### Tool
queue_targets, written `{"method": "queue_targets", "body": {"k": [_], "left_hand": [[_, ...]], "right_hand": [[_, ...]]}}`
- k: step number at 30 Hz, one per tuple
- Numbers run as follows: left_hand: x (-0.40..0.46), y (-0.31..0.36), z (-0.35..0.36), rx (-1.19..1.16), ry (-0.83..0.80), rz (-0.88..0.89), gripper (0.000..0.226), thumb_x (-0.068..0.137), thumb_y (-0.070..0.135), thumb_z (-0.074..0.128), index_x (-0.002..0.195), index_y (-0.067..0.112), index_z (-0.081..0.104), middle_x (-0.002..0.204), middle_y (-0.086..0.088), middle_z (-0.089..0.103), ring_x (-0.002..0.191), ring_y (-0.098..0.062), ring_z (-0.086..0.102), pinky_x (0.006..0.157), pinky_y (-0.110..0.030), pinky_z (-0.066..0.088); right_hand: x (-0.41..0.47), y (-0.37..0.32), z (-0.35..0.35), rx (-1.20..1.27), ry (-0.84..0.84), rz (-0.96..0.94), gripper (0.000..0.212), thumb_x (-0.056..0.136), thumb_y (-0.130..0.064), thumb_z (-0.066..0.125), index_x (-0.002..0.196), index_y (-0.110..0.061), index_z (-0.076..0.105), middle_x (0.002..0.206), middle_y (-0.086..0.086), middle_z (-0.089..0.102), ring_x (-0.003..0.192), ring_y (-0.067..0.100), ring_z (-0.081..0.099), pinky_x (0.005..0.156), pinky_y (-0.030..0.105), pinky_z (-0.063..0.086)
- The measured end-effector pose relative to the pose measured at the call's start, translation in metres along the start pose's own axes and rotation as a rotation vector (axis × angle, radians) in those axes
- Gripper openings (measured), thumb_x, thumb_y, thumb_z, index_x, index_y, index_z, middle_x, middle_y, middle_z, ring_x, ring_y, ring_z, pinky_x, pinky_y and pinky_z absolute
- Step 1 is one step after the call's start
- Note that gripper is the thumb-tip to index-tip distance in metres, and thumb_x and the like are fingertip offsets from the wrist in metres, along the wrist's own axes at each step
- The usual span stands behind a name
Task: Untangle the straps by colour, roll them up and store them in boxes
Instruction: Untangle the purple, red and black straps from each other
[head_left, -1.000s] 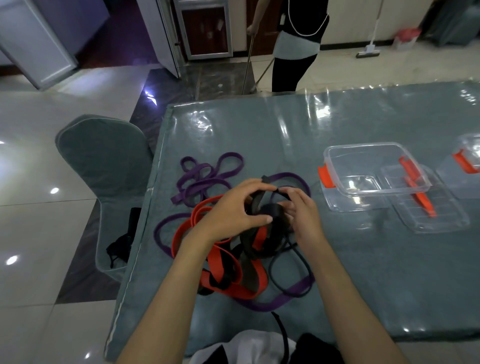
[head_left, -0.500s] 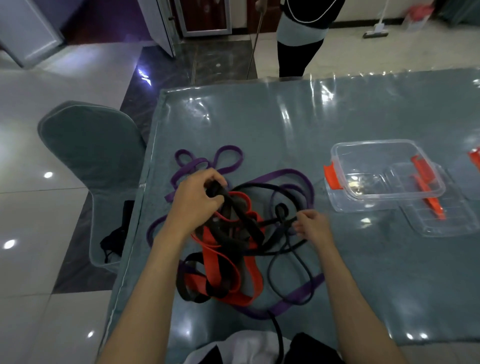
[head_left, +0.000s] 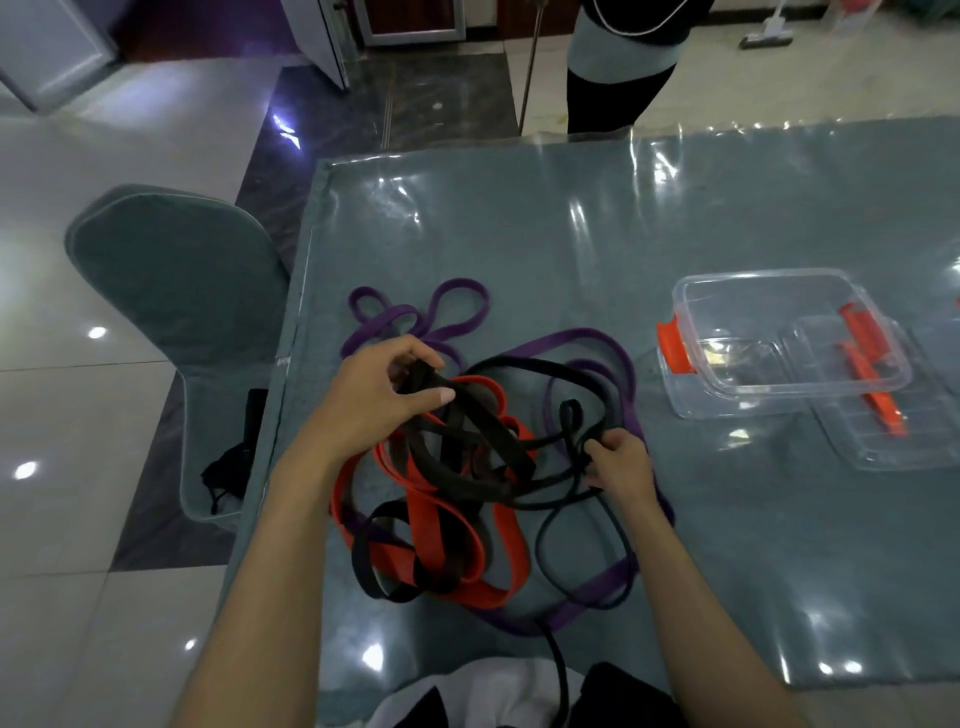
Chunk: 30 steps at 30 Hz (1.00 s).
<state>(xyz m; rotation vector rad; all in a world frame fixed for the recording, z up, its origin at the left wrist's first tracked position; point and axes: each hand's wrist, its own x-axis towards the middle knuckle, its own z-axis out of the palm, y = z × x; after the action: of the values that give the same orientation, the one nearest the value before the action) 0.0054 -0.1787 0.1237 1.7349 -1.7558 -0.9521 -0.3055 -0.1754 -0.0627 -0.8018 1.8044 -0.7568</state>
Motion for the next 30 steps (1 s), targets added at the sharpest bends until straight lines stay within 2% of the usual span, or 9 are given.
{"method": "queue_targets", "body": {"k": [5,10,15,18,21,24,26,28,30], "left_hand": [[-0.005,0.004,0.003,0.006,0.068,0.035,0.018,0.091,0.028,0.083,0.106,0.028,0.073,0.106,0.013,0.072,0.104,-0.008,0.065,0.091,-0.031,0.051],[-0.012,0.007,0.008,0.002,0.162,-0.008,0.019,0.09,0.026,0.084,0.107,0.027,0.074,0.107,0.01,0.074,0.103,-0.006,0.066,0.088,-0.021,0.049],[-0.021,0.008,0.021,0.03,0.307,-0.059,0.017,0.093,0.023,0.081,0.11,0.025,0.075,0.109,0.008,0.073,0.101,-0.007,0.065,0.09,-0.029,0.051],[-0.029,0.004,0.028,0.083,0.362,-0.041,0.02,0.096,0.015,0.075,0.114,0.023,0.077,0.114,0.005,0.075,0.108,-0.011,0.066,0.098,-0.035,0.054],[-0.034,0.0,0.031,0.062,0.327,-0.035,0.025,0.095,0.006,0.073,0.108,0.027,0.081,0.108,0.011,0.075,0.108,-0.008,0.066,0.099,-0.03,0.052],[-0.038,-0.004,0.032,-0.027,0.236,-0.072,0.032,0.093,0.0,0.074,0.104,0.028,0.083,0.11,0.01,0.078,0.116,-0.012,0.068,0.111,-0.04,0.051],[-0.041,-0.004,0.03,-0.091,0.193,-0.089,0.041,0.092,-0.003,0.075,0.12,0.028,0.079,0.115,0.005,0.079,0.121,-0.016,0.068,0.113,-0.043,0.05],[-0.045,-0.001,0.028,-0.228,0.153,-0.131,0.065,0.093,0.007,0.079,0.148,0.037,0.06,0.109,0.006,0.081,0.117,-0.009,0.069,0.11,-0.03,0.048],[-0.046,0.006,0.026,-0.395,0.131,-0.217,0.064,0.1,0.02,0.072,0.155,0.042,0.048,0.105,0.006,0.081,0.114,-0.006,0.07,0.105,-0.025,0.047]], "right_hand": [[-0.016,-0.025,-0.022,0.232,-0.186,0.021,0.009,0.102,-0.006,0.062,0.103,-0.011,0.054,0.087,0.016,0.078,0.074,0.03,0.078,0.064,0.04,0.065],[-0.039,-0.047,-0.046,0.338,-0.394,-0.04,0.022,0.094,-0.015,0.079,0.108,-0.016,0.062,0.075,0.001,0.069,0.057,0.022,0.071,0.056,0.037,0.062],[-0.058,-0.057,-0.061,0.347,-0.543,-0.113,0.029,0.102,-0.018,0.066,0.128,-0.031,0.065,0.088,0.015,0.074,0.065,0.024,0.07,0.056,0.033,0.057],[-0.068,-0.06,-0.066,0.353,-0.636,-0.134,0.034,0.104,-0.017,0.062,0.134,-0.033,0.066,0.1,0.018,0.076,0.069,0.025,0.073,0.057,0.036,0.06],[-0.075,-0.06,-0.067,0.358,-0.656,-0.155,0.033,0.103,-0.017,0.062,0.134,-0.029,0.068,0.102,0.018,0.075,0.07,0.025,0.074,0.057,0.036,0.062],[-0.08,-0.059,-0.066,0.358,-0.608,-0.18,0.031,0.102,-0.018,0.065,0.131,-0.027,0.07,0.1,0.014,0.074,0.074,0.027,0.076,0.059,0.036,0.063],[-0.08,-0.058,-0.065,0.367,-0.582,-0.184,0.03,0.103,-0.017,0.065,0.132,-0.024,0.069,0.098,0.012,0.074,0.074,0.026,0.076,0.058,0.035,0.063],[-0.081,-0.057,-0.064,0.369,-0.565,-0.183,0.031,0.103,-0.016,0.064,0.133,-0.022,0.068,0.097,0.013,0.074,0.073,0.026,0.077,0.057,0.035,0.062],[-0.082,-0.057,-0.063,0.379,-0.559,-0.187,0.03,0.103,-0.015,0.065,0.132,-0.02,0.068,0.097,0.014,0.074,0.073,0.026,0.077,0.055,0.034,0.062]]}}
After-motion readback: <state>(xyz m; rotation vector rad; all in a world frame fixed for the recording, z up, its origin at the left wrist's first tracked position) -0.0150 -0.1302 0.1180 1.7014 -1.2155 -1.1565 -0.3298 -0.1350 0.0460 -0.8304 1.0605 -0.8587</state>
